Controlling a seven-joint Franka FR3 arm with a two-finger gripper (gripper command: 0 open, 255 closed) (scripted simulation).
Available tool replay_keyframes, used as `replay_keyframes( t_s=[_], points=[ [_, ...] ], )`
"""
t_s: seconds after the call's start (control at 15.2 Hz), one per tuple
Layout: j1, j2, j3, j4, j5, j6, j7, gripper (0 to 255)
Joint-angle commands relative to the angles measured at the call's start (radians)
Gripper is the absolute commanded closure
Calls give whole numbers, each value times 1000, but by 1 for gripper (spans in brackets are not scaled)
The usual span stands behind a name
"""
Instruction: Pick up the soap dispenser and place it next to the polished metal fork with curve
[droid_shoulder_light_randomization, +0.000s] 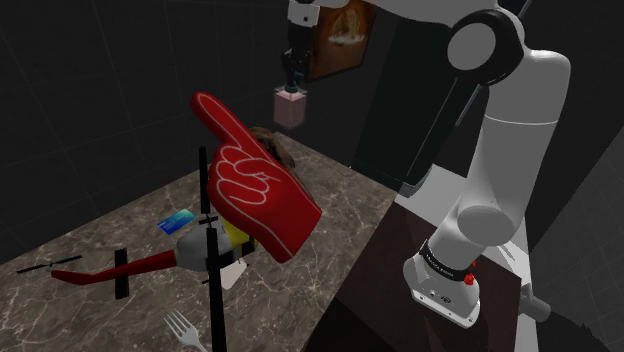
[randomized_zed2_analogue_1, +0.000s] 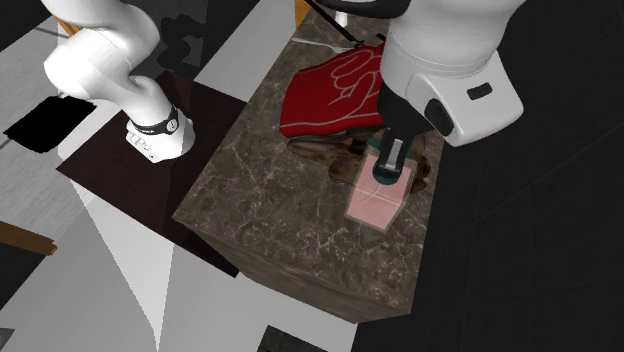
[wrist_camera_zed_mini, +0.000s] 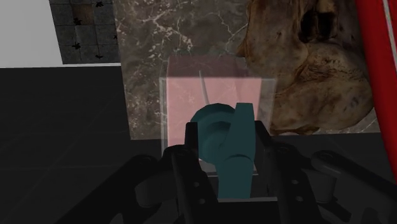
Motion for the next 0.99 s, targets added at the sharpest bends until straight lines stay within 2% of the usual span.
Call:
replay_keyframes(
  t_s=[0.0,0.53,0.92],
  points=[
    [-1,3,0,34,0,-31,0,255],
    [-5,39,-1,196,3,-158,4,255],
    [-11,91,-1,359,7,-269,7,255]
  ],
)
